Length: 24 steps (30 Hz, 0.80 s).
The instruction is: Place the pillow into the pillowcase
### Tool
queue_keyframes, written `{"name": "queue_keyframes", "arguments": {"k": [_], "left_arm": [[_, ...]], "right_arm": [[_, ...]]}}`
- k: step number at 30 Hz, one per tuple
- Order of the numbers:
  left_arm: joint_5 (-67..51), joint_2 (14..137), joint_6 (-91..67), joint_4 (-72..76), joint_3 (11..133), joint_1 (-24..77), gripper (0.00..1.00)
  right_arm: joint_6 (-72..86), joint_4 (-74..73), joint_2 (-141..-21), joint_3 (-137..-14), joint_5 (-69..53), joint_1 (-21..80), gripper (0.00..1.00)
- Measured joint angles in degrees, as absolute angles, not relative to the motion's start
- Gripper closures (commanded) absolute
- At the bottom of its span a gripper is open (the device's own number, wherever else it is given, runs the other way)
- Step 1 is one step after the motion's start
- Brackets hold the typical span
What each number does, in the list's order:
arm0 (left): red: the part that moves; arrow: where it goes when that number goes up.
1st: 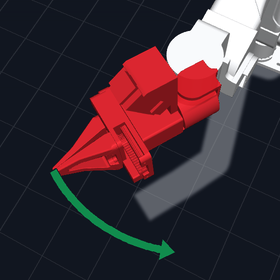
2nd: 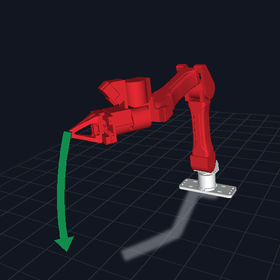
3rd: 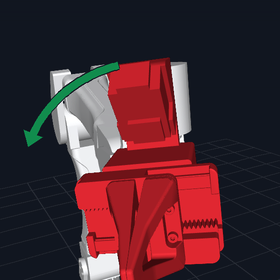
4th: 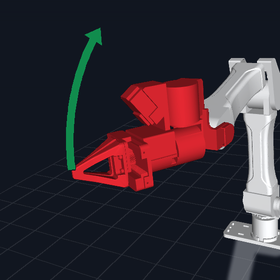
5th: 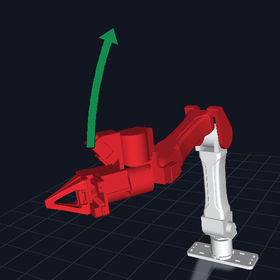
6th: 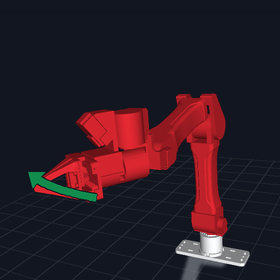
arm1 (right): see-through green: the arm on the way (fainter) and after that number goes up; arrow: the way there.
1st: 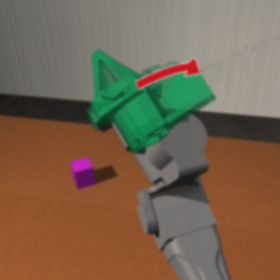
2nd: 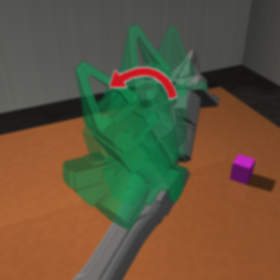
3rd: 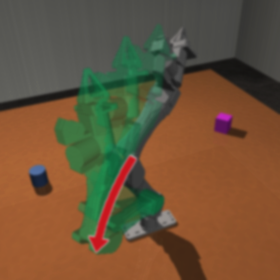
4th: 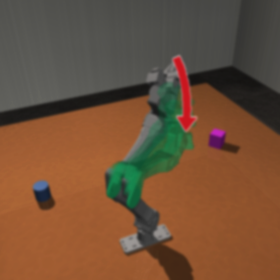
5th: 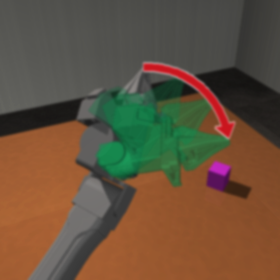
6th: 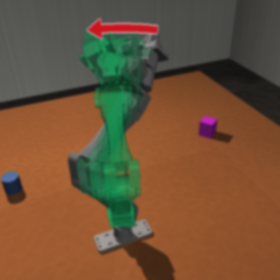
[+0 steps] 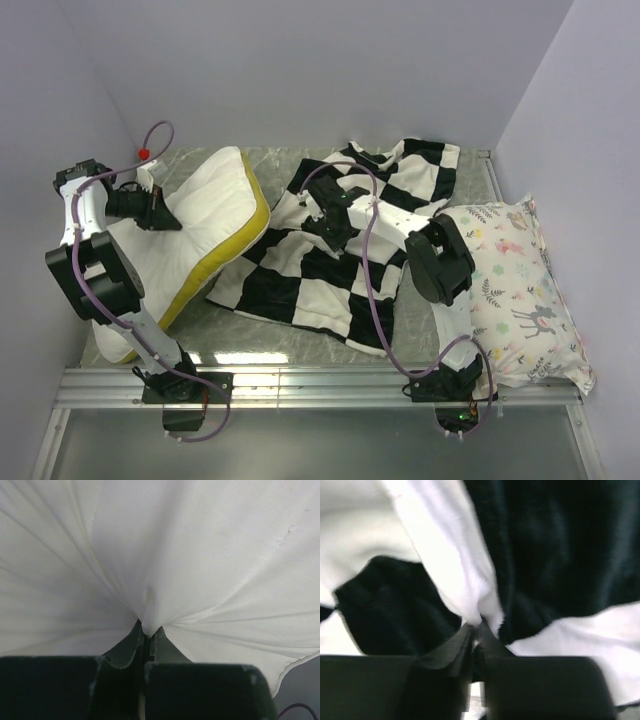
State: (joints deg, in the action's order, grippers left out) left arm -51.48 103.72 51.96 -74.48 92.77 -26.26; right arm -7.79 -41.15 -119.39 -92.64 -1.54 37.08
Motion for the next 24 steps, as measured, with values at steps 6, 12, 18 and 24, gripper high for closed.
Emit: {"name": "queue_keyframes", "arguments": {"k": [6, 12, 18, 24], "left_arm": [[-50.2, 102.4, 54.3, -74.8, 91.0, -26.2, 1.0], [-48.5, 98.5, 59.3, -75.7, 89.0, -25.0, 1.0], [-42.6, 86.6, 63.9, -75.5, 79.4, -16.6, 1.0], [-39.5, 76.1, 63.0, -75.0, 72.2, -1.3, 1.0]], "right_arm": [[-7.6, -41.2, -118.3, -93.0, 1.4, 36.5, 1.0], [-7.3, -42.1, -114.4, -96.6, -3.1, 32.8, 1.0], [-6.1, -42.3, -107.7, -99.8, -11.9, 27.9, 1.0], [-4.6, -42.5, -106.2, -100.6, -18.0, 26.9, 1.0]]}}
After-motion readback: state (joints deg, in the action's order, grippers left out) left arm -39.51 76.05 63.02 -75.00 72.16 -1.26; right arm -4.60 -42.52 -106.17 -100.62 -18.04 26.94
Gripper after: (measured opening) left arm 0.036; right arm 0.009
